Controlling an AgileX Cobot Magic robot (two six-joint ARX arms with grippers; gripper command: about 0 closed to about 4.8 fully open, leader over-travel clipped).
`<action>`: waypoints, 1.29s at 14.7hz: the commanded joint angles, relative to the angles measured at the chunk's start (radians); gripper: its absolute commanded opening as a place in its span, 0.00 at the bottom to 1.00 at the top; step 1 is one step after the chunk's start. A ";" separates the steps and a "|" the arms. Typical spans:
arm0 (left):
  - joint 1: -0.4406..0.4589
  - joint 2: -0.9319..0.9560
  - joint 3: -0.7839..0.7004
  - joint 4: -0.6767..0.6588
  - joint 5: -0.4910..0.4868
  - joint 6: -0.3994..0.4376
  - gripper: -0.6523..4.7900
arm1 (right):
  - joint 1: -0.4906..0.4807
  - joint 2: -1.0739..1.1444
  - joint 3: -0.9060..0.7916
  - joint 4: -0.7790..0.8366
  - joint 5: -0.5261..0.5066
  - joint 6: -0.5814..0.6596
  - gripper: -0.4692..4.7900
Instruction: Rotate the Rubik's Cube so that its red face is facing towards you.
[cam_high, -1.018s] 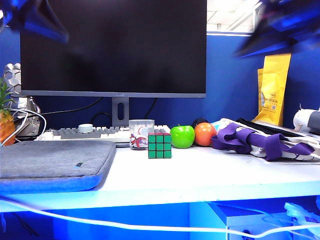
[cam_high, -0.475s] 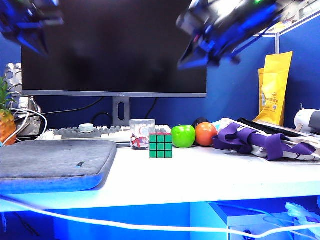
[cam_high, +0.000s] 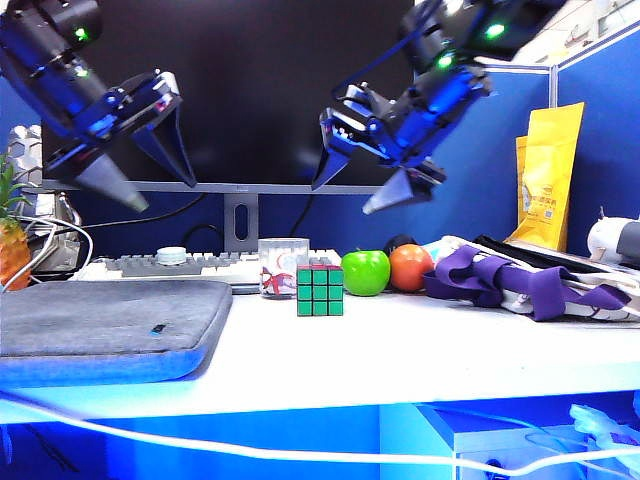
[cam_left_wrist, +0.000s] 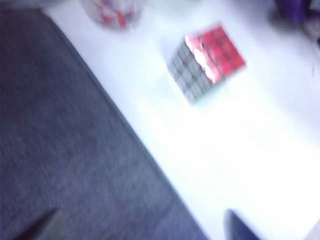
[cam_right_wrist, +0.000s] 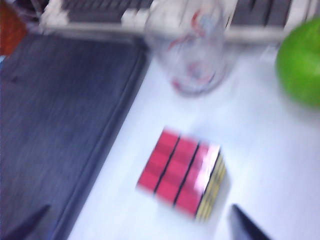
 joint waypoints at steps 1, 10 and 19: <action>-0.071 0.001 0.038 0.051 -0.048 -0.068 1.00 | 0.003 0.143 0.167 -0.115 -0.007 0.000 1.00; -0.154 0.003 0.101 0.040 -0.055 -0.124 1.00 | 0.010 0.440 0.579 -0.429 0.006 -0.031 1.00; -0.153 0.005 0.100 -0.023 -0.037 -0.135 1.00 | 0.050 0.479 0.583 -0.372 0.083 -0.058 0.08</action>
